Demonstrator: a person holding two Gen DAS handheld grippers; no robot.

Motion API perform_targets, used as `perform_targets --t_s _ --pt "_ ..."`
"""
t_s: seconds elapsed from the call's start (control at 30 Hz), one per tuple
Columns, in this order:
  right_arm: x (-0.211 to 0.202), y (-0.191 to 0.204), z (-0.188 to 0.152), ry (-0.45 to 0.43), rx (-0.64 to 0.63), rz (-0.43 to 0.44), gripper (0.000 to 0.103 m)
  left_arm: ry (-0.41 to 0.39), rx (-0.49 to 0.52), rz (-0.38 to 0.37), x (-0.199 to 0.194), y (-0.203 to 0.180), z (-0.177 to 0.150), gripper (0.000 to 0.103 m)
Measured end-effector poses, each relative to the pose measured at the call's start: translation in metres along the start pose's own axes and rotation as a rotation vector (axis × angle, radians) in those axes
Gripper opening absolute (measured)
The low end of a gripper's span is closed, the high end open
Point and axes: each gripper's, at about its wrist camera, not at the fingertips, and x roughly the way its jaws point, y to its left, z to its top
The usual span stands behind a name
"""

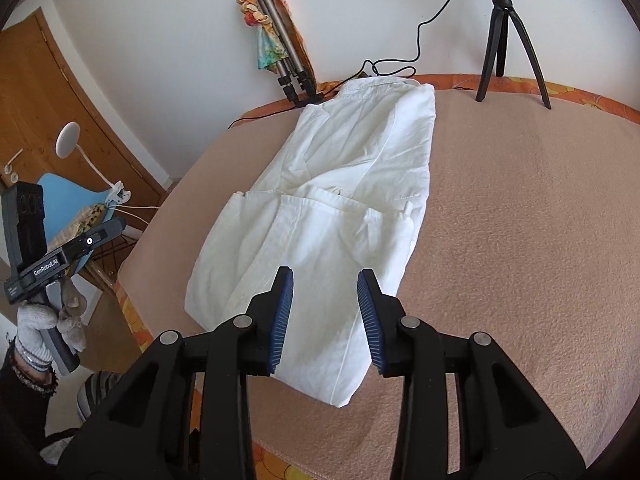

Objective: Fold small clothes
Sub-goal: 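Release the folded hem and pull both grippers back from the shirt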

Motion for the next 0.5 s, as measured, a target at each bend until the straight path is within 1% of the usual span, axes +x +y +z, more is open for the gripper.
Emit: perform_targets --t_s 0.13,0.23,0.3,0.4,0.5 --pt "0.007 0.034 -0.008 0.025 -0.075 0.032 0.037 0.048 0.083 -0.021 0.008 -0.007 -0.003 0.045" --pt "0.023 0.06 -0.01 0.047 -0.14 0.028 0.037 0.075 0.104 -0.048 0.023 -0.007 -0.006 0.045" --pt "0.037 0.072 -0.01 0.057 -0.164 0.026 0.037 0.09 0.111 -0.079 0.037 -0.008 -0.007 0.045" --pt "0.064 0.077 -0.008 0.096 -0.149 0.051 0.036 0.125 0.121 -0.151 0.062 -0.01 -0.007 0.045" --pt "0.089 0.077 -0.006 0.138 -0.168 0.014 0.036 0.16 0.141 -0.167 0.088 -0.009 -0.01 0.045"
